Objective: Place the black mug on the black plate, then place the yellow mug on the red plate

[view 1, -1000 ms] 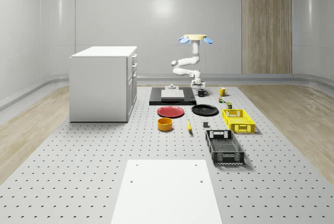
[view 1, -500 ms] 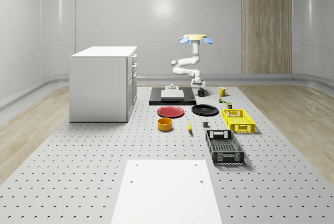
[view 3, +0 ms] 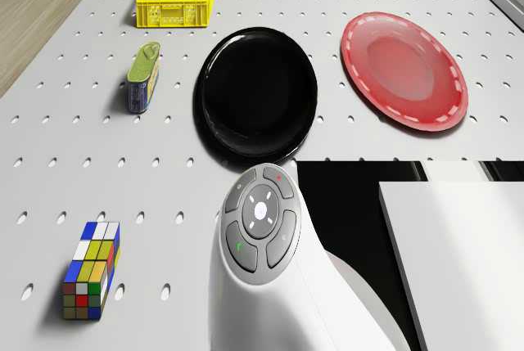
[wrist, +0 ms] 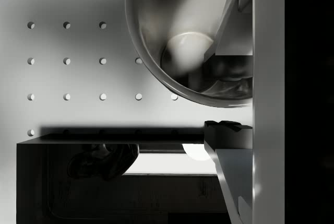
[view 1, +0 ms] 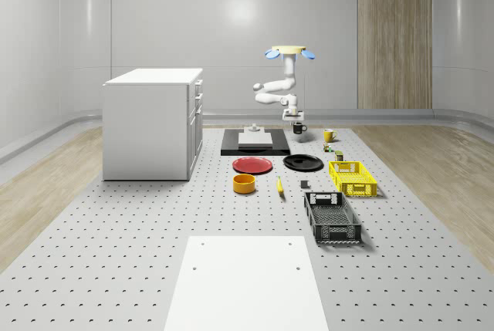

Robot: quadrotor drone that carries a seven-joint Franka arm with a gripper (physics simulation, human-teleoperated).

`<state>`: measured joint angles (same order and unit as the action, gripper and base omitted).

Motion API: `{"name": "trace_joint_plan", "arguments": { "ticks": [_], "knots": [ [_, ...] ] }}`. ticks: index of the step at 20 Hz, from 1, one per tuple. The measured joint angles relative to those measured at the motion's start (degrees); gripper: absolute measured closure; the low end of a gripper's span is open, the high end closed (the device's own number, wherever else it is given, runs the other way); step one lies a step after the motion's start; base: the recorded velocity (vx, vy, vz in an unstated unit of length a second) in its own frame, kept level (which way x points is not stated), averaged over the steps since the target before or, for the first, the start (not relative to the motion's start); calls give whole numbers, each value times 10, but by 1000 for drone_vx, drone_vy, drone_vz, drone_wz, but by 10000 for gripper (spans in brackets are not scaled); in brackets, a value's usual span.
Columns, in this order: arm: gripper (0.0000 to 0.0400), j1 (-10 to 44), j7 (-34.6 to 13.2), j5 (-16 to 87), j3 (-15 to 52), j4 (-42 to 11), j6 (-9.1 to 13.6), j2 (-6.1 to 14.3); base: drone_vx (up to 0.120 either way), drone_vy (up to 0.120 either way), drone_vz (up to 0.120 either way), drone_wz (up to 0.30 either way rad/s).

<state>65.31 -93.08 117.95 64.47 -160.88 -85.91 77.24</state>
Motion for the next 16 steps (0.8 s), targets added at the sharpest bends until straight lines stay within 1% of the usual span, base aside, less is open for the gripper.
{"name": "trace_joint_plan", "arguments": {
  "ticks": [1,13,15,16],
  "knots": [
    [290,0,0,-1,1,0,0,1,120,0,120,0],
    [290,4,-4,-10,8,-1,-6,9,120,0,0,0],
    [290,5,-5,-11,8,-1,-7,10,120,-100,0,0],
    [290,5,-5,-11,8,-1,-7,11,120,-40,0,0]
  ]
}}
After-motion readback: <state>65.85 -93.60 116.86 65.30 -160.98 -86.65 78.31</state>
